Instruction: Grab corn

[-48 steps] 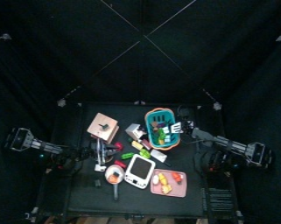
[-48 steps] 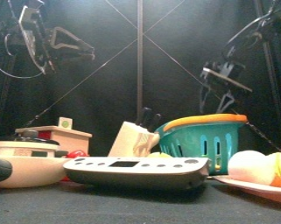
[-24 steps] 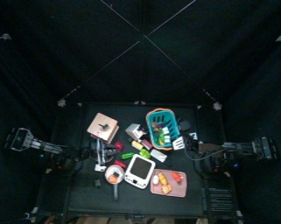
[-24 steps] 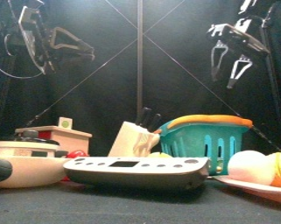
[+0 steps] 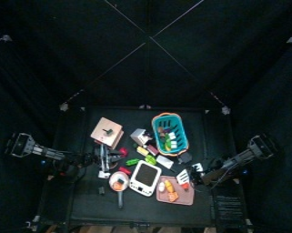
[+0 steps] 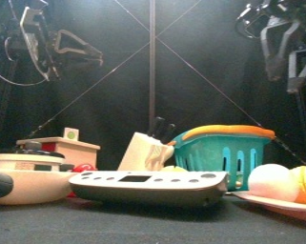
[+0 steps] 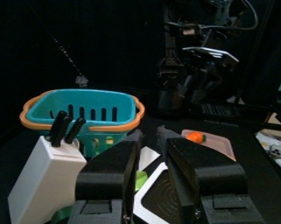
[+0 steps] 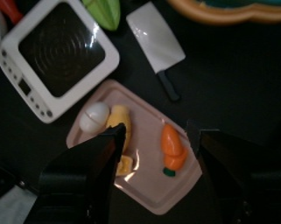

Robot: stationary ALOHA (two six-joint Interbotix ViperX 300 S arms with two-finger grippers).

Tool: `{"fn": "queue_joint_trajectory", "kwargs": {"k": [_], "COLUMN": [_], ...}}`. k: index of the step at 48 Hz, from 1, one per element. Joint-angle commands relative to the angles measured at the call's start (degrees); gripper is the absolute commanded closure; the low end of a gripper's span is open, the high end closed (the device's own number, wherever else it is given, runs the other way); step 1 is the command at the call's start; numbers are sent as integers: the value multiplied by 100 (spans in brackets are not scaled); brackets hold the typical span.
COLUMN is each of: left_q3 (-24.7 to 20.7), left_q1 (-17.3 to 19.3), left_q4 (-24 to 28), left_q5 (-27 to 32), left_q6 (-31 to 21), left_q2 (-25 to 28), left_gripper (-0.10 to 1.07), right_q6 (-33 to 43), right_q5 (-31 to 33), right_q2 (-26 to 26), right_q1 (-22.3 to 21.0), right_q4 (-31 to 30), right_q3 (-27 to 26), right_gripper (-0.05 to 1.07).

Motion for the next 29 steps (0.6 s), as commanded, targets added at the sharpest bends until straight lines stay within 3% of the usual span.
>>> {"fn": "queue_joint_trajectory", "kwargs": {"k": [1, 8, 29], "left_q3": [-70, -53, -53], "left_q1": [-9, -9, 0], "left_q4": [-9, -9, -9], "left_q5": [-18, -9, 62], "left_q6": [0, 0, 0], "left_q2": [-9, -18, -9], "left_gripper": [31, 31, 31], "right_q6": [-18, -70, -70], "right_q5": [-554, -1099, -1195], "right_q2": [343, 835, 1661], "right_q1": [53, 44, -35], "right_q4": [35, 141, 176], "right_q3": [-185, -299, -325], "right_gripper": [12, 12, 12]}}
